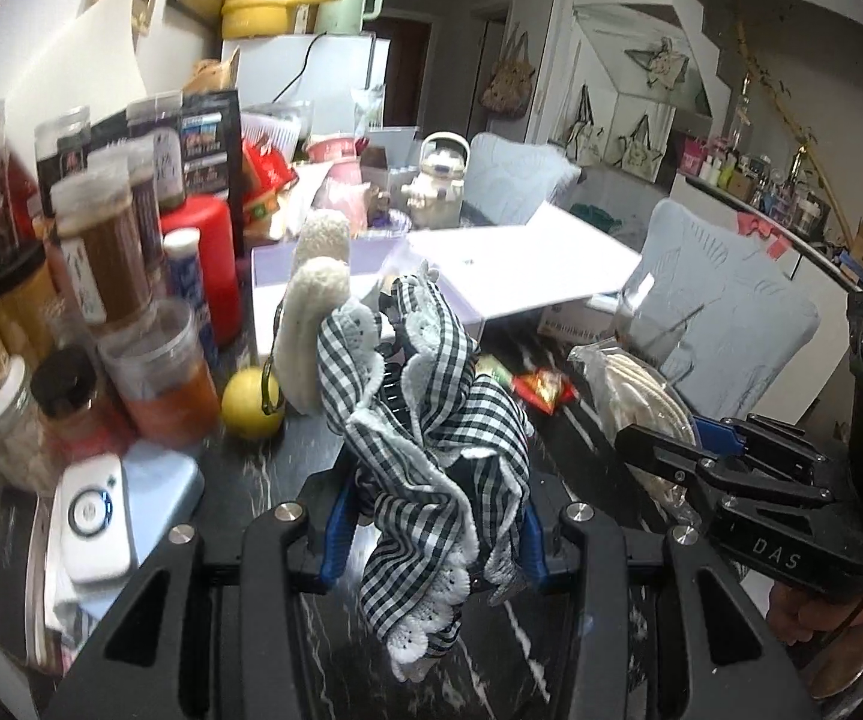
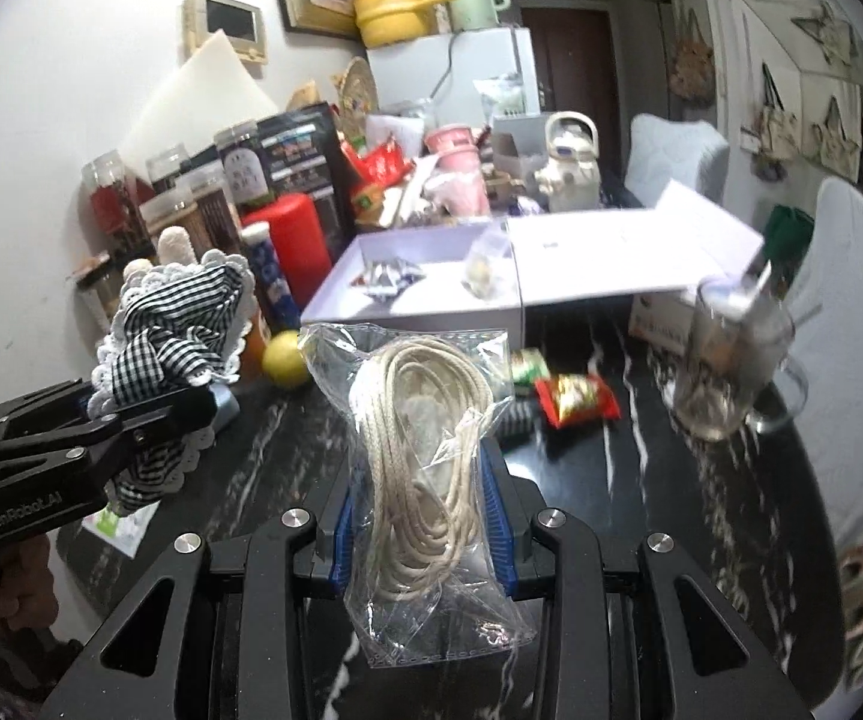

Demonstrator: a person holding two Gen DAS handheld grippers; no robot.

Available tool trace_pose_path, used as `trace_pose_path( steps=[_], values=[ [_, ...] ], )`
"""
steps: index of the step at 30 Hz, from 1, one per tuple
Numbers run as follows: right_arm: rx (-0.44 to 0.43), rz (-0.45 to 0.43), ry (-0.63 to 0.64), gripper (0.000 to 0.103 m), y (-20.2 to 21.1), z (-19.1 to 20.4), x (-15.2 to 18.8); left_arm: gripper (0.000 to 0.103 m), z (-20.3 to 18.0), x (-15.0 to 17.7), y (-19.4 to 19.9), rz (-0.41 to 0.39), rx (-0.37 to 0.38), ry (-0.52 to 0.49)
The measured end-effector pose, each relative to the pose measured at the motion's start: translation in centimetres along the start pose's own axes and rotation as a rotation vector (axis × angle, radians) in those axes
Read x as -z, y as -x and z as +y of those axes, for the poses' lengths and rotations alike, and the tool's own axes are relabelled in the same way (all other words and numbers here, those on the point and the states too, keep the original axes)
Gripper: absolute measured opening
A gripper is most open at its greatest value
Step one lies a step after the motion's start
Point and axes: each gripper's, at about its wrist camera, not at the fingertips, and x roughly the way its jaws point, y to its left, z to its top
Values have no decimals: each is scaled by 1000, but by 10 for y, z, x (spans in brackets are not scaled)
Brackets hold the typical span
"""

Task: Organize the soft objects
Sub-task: 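Carry the gingham toy with the left gripper while the right carries the cord bag to the box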

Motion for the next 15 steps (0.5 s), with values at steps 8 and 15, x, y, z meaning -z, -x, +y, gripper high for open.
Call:
trace_pose_path(
  steps=[8, 15],
  values=[
    [-10, -43, 30, 35, -6, -2, -36, 44, 8, -39, -7, -76, -24, -22],
    [-12, -72, 64, 35, -20, -4, -70, 44, 12, -69, -26, -100, -18, -50]
  ],
)
